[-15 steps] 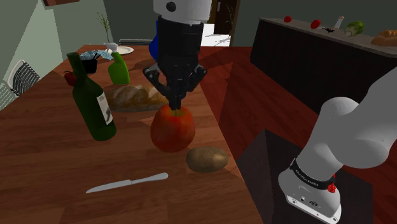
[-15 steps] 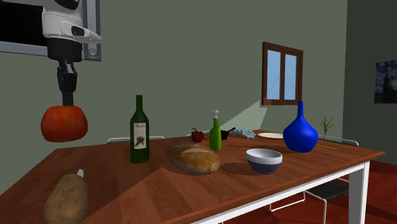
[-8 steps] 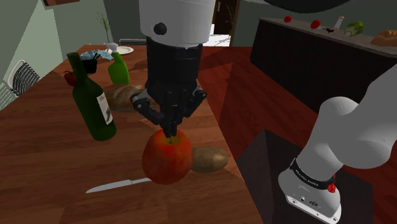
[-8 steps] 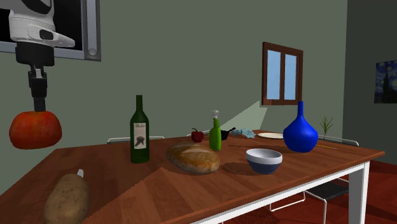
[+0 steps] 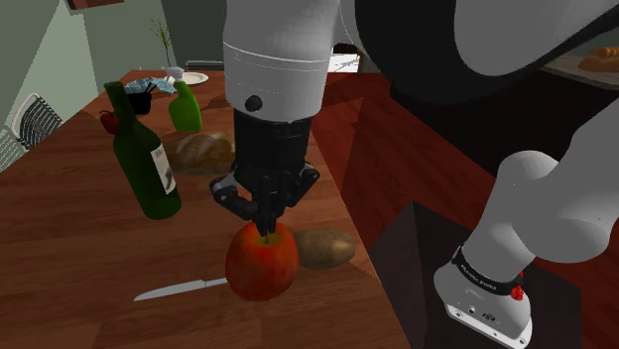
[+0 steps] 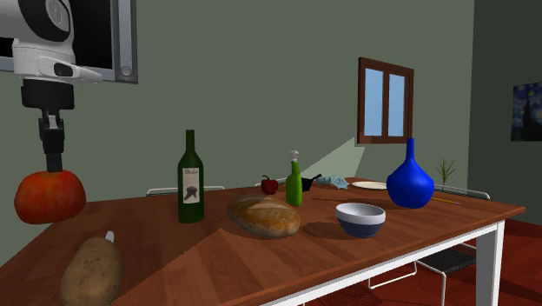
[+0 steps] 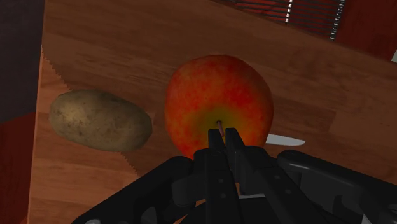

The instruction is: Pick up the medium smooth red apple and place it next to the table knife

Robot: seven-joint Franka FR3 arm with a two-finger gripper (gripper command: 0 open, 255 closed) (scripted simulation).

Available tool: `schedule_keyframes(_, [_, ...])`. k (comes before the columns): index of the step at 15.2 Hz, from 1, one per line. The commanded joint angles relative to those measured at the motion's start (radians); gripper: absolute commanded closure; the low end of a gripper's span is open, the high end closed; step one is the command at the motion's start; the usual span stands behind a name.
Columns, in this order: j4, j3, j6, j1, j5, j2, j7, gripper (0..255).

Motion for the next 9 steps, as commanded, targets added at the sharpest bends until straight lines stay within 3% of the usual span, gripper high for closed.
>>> schedule_keyframes(1, [-0.027, 0.004, 0.03, 0.001, 0.001, 0.002, 0.0, 255])
schedule_keyframes(9, [-0.112, 0.021, 0.14, 0.003, -0.003, 0.029, 0.006, 255])
